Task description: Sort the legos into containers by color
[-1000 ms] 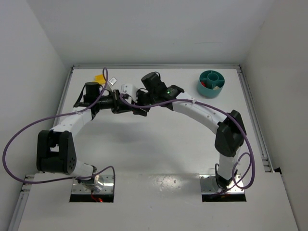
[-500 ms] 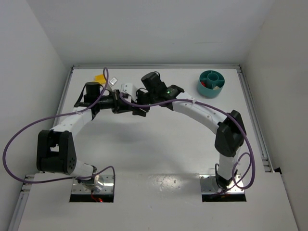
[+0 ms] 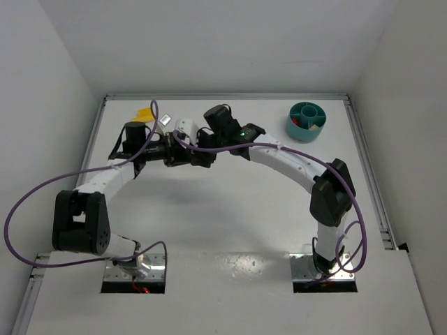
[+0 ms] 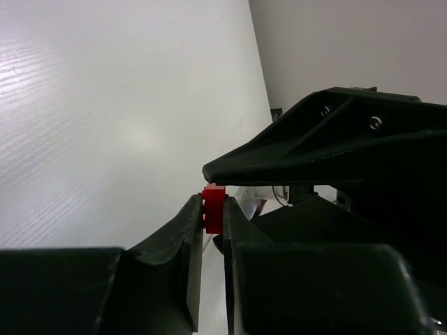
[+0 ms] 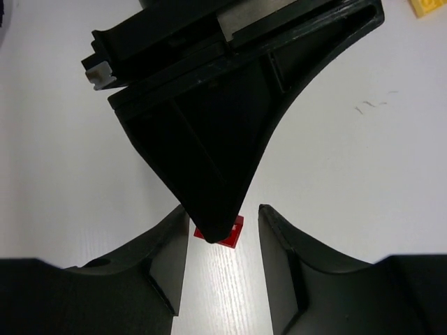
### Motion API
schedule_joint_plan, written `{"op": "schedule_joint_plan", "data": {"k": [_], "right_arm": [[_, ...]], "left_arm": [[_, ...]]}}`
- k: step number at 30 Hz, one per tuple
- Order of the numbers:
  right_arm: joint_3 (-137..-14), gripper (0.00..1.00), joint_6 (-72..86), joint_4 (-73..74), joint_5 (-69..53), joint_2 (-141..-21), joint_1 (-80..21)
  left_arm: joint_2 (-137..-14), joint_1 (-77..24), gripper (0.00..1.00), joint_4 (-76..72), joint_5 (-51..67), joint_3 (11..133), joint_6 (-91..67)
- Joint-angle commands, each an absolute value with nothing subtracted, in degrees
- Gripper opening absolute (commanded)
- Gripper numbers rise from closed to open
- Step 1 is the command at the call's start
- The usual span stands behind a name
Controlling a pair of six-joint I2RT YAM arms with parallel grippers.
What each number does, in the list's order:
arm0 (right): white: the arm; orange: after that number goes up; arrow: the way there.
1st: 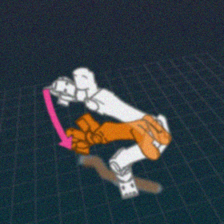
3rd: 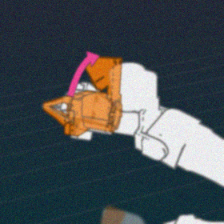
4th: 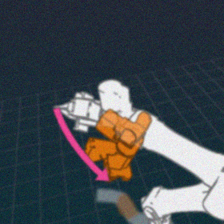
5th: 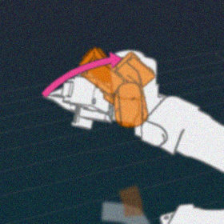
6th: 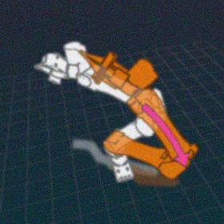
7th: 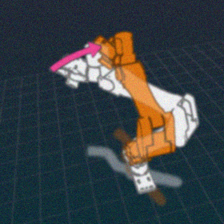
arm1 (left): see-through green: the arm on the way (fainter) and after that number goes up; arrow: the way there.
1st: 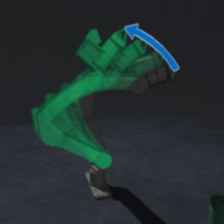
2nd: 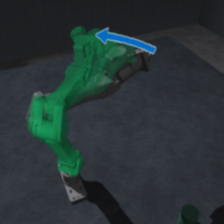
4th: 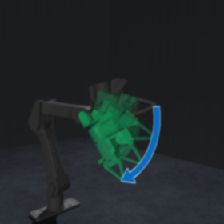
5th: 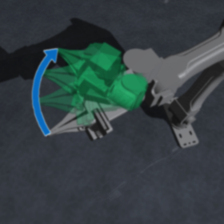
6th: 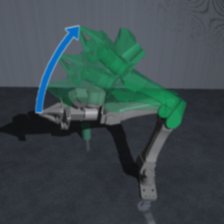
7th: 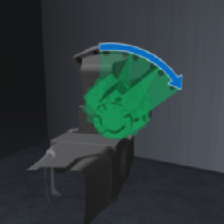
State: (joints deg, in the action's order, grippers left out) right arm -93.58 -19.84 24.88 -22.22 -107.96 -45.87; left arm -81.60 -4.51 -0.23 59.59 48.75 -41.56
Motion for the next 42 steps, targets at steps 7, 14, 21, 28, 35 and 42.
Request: {"op": "schedule_joint_plan", "data": {"k": [7,14,21,28,35,42], "right_arm": [[-95.45,0.58,-15.56,20.57,-19.87,-108.72,-45.62],[-94.22,0.58,-15.03,20.57,-19.86,-105.91,-45.09],[-93.69,0.46,-15.64,20.57,-20.39,-105.91,-45.09],[-94.22,0.23,-16.17,21.09,-20.92,-105.91,-45.09],[-93.69,0.14,-17.23,21.62,-19.43,-104.59,-44.56],[-88.17,0.14,-16.88,21.28,-14.78,-100.38,-41.93]], "left_arm": [[-78.49,-5.01,0.0,-5.62,61.88,47.46,-44.38],[-79.72,-2.37,0.0,-7.12,63.63,47.46,-46.32],[-79.72,-2.37,0.0,-8.26,64.25,47.46,-46.85],[-79.72,-2.37,0.0,-7.73,64.25,46.93,-46.32],[-79.72,-0.27,0.71,-2.91,58.2,46.93,-43.68],[-77.17,3.95,0.91,1.39,51.6,47.46,-40.0]]}}
